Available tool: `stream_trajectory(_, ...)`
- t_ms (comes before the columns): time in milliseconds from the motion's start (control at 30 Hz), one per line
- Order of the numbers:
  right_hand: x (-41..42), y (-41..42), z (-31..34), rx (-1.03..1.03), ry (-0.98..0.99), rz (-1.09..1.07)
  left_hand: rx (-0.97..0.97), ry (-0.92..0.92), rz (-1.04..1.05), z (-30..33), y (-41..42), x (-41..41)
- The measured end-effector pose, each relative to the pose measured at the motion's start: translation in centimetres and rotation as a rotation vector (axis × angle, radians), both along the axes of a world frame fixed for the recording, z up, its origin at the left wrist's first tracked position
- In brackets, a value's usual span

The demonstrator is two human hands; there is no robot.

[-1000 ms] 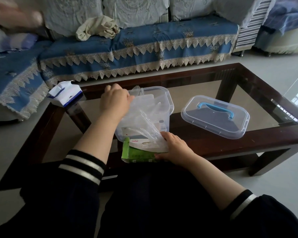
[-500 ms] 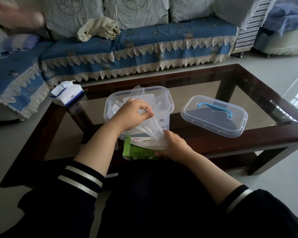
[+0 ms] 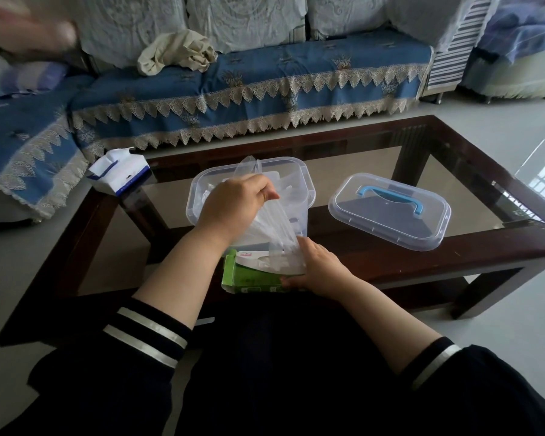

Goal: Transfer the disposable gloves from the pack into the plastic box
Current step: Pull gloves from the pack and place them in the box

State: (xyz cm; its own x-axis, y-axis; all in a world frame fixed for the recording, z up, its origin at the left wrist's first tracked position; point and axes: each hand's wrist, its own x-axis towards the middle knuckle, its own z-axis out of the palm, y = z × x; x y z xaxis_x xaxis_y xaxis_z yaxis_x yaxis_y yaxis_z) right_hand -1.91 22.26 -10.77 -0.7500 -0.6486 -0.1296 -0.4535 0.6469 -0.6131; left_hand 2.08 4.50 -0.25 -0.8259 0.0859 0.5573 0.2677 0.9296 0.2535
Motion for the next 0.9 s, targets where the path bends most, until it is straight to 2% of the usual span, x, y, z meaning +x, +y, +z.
stream_trajectory(167, -0.2, 0.0, -0.1, 0.007, 0.006, -0.007, 0.14, 0.034, 0.058, 4.4, -2.0, 0.7)
stream_trajectory(233, -0.1, 0.1, 0.0, -0.005, -0.006, -0.004, 0.242, -0.009, 0.069, 5.9, -2.5, 1.0)
stream_trajectory(300, 0.0, 0.2, 0.4, -0.092, -0.103, -0.023, 0.341, -0.09, 0.052, 6.5, -2.8, 1.3)
stream_trajectory(400, 0.4, 0.5, 2.1, -0.512, -0.365, -0.127, 0.434, -0.193, 0.03, 5.8, -3.4, 1.6)
stream_trajectory(467, 0.3, 0.6, 3.8, -0.773, -0.658, -0.175, 0.493, -0.221, 0.019, 5.3, -3.6, 1.9)
stream_trajectory(534, 0.1, 0.5, 5.4, -0.896, -0.997, -0.187, 0.571, -0.228, -0.02, 5.1, -3.5, 2.3)
stream_trajectory(600, -0.2, 0.2, 6.2, -0.878, -1.17, -0.186, 0.641, -0.232, -0.055, 5.1, -3.3, 2.5)
stream_trajectory(767, -0.4, -1.0, 7.1, -0.643, -1.244, -0.073, 0.878, -0.282, -0.23, 5.6, -3.8, 3.1)
stream_trajectory(834, -0.2, -1.4, 7.5, -0.669, -1.336, -0.042, 0.912, -0.342, -0.283, 5.7, -4.0, 3.2)
stream_trajectory(900, 0.0, -1.7, 7.7, -0.736, -1.317, -0.059, 0.918, -0.415, -0.316, 5.6, -4.5, 3.5)
